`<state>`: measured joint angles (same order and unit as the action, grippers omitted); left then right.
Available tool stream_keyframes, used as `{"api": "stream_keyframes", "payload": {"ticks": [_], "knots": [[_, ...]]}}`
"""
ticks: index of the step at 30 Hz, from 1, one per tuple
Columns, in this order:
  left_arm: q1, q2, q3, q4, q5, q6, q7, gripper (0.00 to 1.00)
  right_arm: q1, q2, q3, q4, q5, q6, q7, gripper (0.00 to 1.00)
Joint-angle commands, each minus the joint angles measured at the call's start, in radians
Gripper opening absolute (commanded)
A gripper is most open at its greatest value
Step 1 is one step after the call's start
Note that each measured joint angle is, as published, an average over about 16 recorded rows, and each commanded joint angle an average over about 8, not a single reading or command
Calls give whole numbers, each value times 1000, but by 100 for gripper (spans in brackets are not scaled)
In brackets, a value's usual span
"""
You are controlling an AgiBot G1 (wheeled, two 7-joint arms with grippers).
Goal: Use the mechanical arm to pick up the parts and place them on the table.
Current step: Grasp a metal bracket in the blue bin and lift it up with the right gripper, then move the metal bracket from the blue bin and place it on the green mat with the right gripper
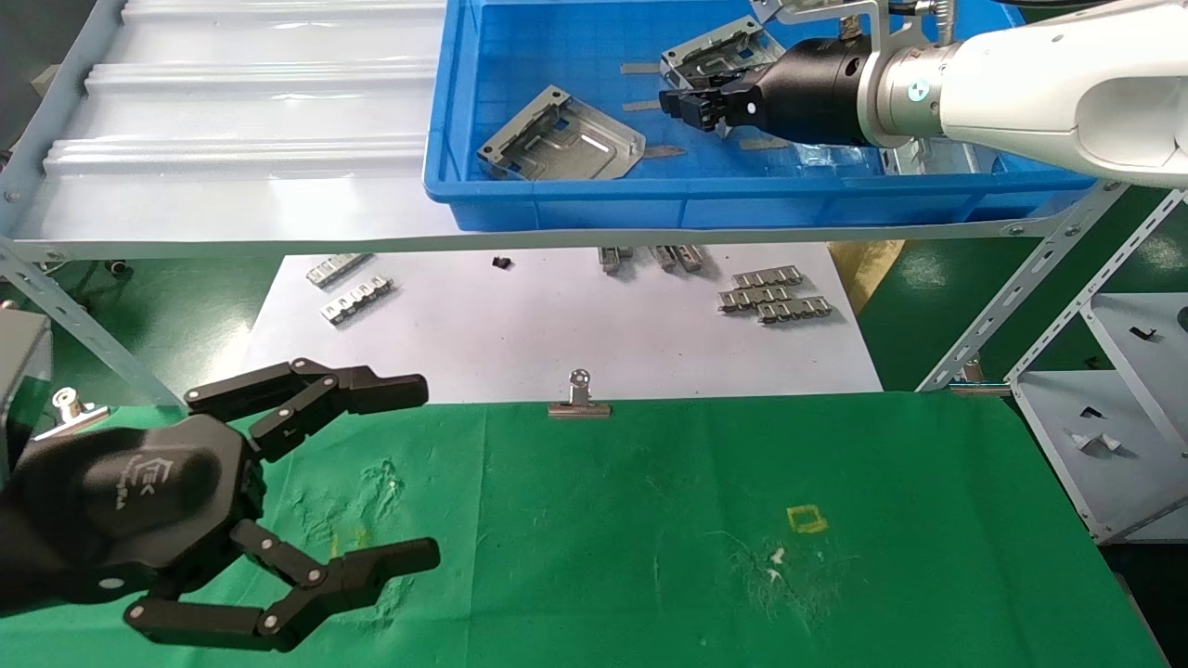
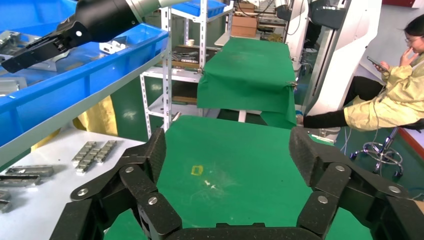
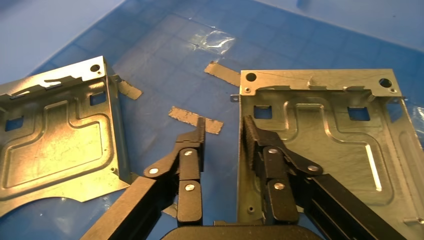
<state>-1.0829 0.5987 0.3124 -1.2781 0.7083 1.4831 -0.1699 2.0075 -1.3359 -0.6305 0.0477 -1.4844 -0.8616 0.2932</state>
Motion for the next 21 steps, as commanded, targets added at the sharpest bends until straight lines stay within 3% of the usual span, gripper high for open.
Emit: {"api": "stream_keyframes", "payload": {"ticks": [1, 13, 21], "knots": [[0, 0, 0, 0, 0, 0, 0, 100, -2, 0, -2, -3, -2, -4, -2, 0], [0, 0, 1, 0, 0, 0, 0, 100, 19, 18, 14, 11, 24, -32, -47, 0], [0, 0, 1, 0, -1, 0, 0, 100, 56, 55, 32, 32, 54, -165, -118, 0]]}}
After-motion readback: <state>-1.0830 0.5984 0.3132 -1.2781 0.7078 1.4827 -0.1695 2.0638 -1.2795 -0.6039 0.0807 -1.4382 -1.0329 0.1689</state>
